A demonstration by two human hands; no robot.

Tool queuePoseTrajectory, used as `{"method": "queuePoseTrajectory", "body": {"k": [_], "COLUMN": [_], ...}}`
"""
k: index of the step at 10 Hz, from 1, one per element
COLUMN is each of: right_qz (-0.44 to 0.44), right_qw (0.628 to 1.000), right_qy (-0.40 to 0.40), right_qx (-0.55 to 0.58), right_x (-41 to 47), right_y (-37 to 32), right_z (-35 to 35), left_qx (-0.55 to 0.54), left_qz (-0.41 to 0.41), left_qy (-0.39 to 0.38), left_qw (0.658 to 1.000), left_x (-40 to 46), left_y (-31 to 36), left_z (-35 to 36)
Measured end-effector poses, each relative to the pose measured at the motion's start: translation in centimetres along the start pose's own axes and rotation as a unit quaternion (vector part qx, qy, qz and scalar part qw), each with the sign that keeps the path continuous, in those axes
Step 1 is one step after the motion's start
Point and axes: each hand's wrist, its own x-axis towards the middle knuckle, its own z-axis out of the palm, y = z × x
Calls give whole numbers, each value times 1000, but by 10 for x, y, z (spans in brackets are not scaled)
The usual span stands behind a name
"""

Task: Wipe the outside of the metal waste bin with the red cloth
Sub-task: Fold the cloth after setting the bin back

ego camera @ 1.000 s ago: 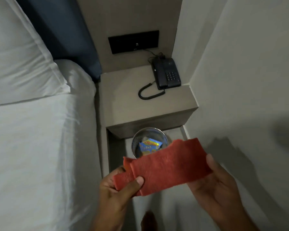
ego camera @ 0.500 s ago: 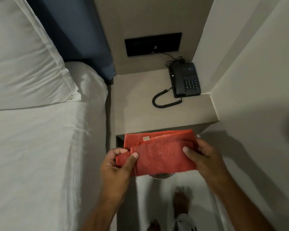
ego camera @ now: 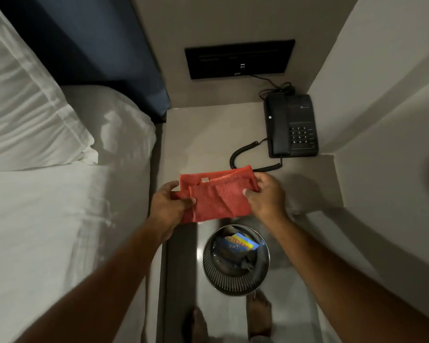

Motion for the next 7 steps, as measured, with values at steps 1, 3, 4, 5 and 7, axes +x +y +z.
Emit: {"method": "queuePoseTrajectory", "body": {"k": [1,3,4,5,7], "right_qz": [26,61,74,63,-42], "right_qw": [998,987,983,970,943], "right_qy": [12,-15,3,8,56], "right_qx": [-63,-145,-166,-234,-325], "right_x": [20,50,51,43,20], "right_y": [9,20,19,13,-41], "right_z": [19,38,43,44,20], "left_qx": [31,92,202,346,442], "left_qz": [1,25,76,110,206], "left_qy": [45,20,33,28,24], "left_qw": [999,995,976,931,873], "left_x": [24,59,70,71,36], "left_y": [0,-3,-2,0,49], "left_z": [3,6,8,6,-7]}}
